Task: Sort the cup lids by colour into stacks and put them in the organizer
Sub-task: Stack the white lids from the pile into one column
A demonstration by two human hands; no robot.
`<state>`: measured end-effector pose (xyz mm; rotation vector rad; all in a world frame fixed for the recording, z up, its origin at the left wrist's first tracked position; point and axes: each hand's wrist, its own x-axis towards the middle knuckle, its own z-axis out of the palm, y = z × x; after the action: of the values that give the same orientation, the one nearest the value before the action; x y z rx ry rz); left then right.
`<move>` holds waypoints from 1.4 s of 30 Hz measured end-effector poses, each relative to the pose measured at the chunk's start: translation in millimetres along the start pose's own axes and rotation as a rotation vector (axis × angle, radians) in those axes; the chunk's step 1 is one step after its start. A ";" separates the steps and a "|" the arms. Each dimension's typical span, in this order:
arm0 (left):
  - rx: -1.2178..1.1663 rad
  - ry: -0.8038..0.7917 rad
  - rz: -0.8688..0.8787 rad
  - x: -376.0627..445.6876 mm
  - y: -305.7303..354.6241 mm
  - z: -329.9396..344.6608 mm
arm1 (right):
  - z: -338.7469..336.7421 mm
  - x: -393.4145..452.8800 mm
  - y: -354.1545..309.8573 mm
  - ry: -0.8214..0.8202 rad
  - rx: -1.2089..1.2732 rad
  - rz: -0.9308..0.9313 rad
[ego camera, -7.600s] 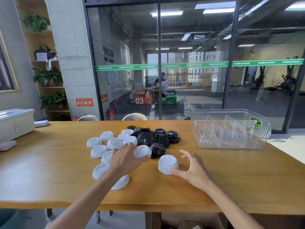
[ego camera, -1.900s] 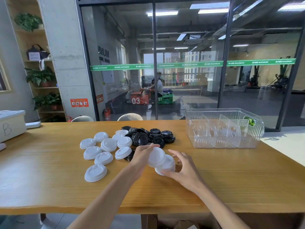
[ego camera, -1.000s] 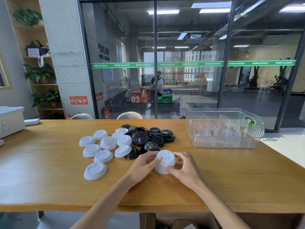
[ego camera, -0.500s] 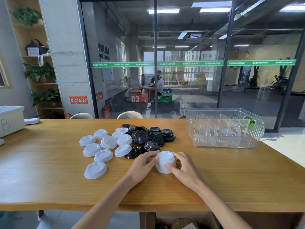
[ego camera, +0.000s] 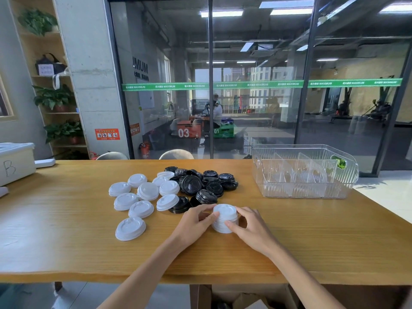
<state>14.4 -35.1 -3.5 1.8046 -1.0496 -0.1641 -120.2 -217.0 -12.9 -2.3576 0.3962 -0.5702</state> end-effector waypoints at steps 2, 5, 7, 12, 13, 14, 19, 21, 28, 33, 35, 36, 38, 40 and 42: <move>-0.004 0.019 -0.016 1.2 -0.5 0.2 | -0.9 0.5 -0.2 -0.014 -0.014 0.003; 0.002 0.043 -0.018 4.2 -2.0 1.6 | -1.1 0.0 -0.2 -0.044 -0.027 0.015; -0.012 0.049 -0.021 4.5 -2.4 2.2 | -0.2 0.0 -1.5 -0.060 -0.002 0.052; -0.021 0.063 -0.037 3.7 -1.7 2.4 | -0.1 -0.8 -4.7 -0.041 -0.052 0.074; -0.019 0.065 -0.038 3.8 -1.1 2.5 | -0.4 -0.7 -4.4 -0.039 -0.061 0.071; -0.017 0.066 -0.038 3.4 -0.5 2.7 | -1.3 -0.8 -3.9 -0.042 -0.066 0.071; 0.028 0.073 -0.026 2.1 2.1 3.9 | -1.6 -2.1 -6.2 -0.045 -0.101 0.031; 0.048 0.077 -0.023 2.0 1.7 4.9 | -1.7 -2.7 -6.2 -0.041 -0.122 0.008; 0.064 0.067 -0.020 -0.2 -0.4 3.0 | -6.1 -5.6 -7.8 -0.055 -0.048 0.007; 0.042 0.070 -0.015 0.4 -1.7 0.9 | -8.1 -5.9 -4.8 -0.011 0.055 0.038; 0.030 0.072 -0.021 -0.7 -1.3 0.6 | -8.9 -5.4 -5.2 -0.006 0.098 0.044; 0.029 0.068 -0.021 -1.0 -0.9 0.6 | -8.6 -5.4 -5.2 -0.008 0.113 0.043; 0.025 0.060 -0.023 -1.1 -0.2 0.6 | -8.3 -5.4 -4.8 -0.011 0.131 0.042; 0.011 0.058 -0.038 -1.8 0.3 0.9 | -8.3 -6.1 -4.0 -0.007 0.152 0.043; 0.004 0.062 -0.061 -3.2 2.0 1.0 | -9.2 -6.1 -2.7 0.004 0.185 0.057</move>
<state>10.7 -33.8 -3.4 1.8342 -0.9524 -0.1417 -129.6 -217.4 -6.6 -2.1621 0.3936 -0.5602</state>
